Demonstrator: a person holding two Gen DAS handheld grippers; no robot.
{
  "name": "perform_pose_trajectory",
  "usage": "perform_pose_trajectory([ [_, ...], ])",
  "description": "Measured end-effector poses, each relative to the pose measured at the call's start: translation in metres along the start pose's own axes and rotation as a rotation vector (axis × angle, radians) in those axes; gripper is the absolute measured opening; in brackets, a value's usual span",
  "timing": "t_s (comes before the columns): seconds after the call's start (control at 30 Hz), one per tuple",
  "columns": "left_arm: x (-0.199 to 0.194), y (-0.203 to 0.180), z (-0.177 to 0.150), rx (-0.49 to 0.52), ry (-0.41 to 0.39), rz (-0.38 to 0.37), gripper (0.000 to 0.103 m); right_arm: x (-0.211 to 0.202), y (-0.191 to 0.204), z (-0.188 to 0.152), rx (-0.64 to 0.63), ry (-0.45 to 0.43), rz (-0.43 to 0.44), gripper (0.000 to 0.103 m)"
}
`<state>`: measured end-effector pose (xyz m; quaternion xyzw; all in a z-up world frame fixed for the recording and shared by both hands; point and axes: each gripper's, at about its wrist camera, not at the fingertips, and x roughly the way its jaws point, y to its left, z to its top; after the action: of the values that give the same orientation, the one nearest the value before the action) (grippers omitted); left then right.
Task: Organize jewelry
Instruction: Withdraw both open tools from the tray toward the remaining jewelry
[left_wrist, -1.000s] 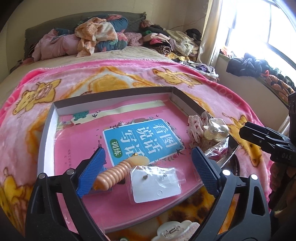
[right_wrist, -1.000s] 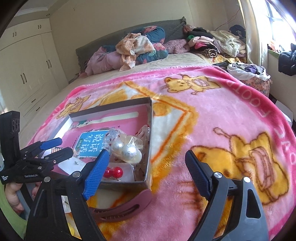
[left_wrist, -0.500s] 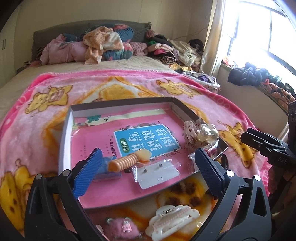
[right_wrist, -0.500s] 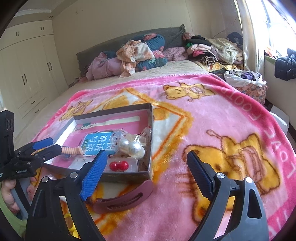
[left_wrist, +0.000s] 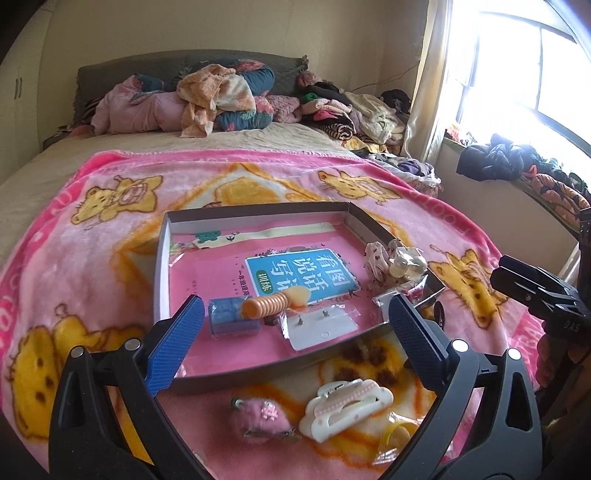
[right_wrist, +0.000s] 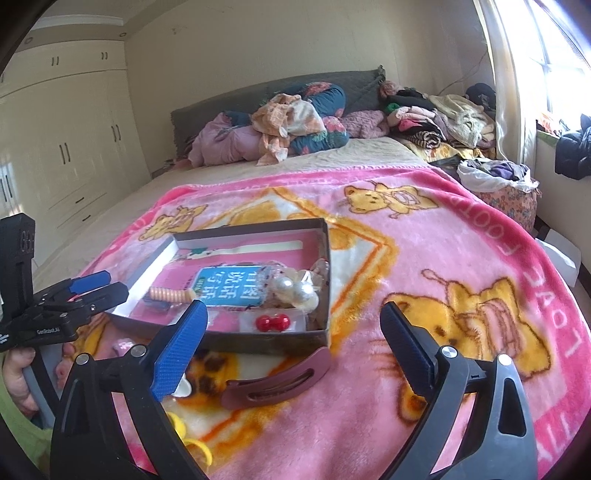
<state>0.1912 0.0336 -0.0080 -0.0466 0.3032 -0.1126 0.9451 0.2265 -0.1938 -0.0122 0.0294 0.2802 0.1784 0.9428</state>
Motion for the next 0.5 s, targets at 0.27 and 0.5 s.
perform_pose_trajectory([
  [0.27,-0.012,0.003,-0.008,-0.014,-0.007,0.006,0.091,-0.011,0.012,-0.005,-0.023,-0.007,0.030,0.092],
  [0.5,-0.018,0.005,-0.016,-0.013,-0.009,0.017,0.091,-0.015,0.025,-0.012,-0.053,0.004,0.049,0.092],
])
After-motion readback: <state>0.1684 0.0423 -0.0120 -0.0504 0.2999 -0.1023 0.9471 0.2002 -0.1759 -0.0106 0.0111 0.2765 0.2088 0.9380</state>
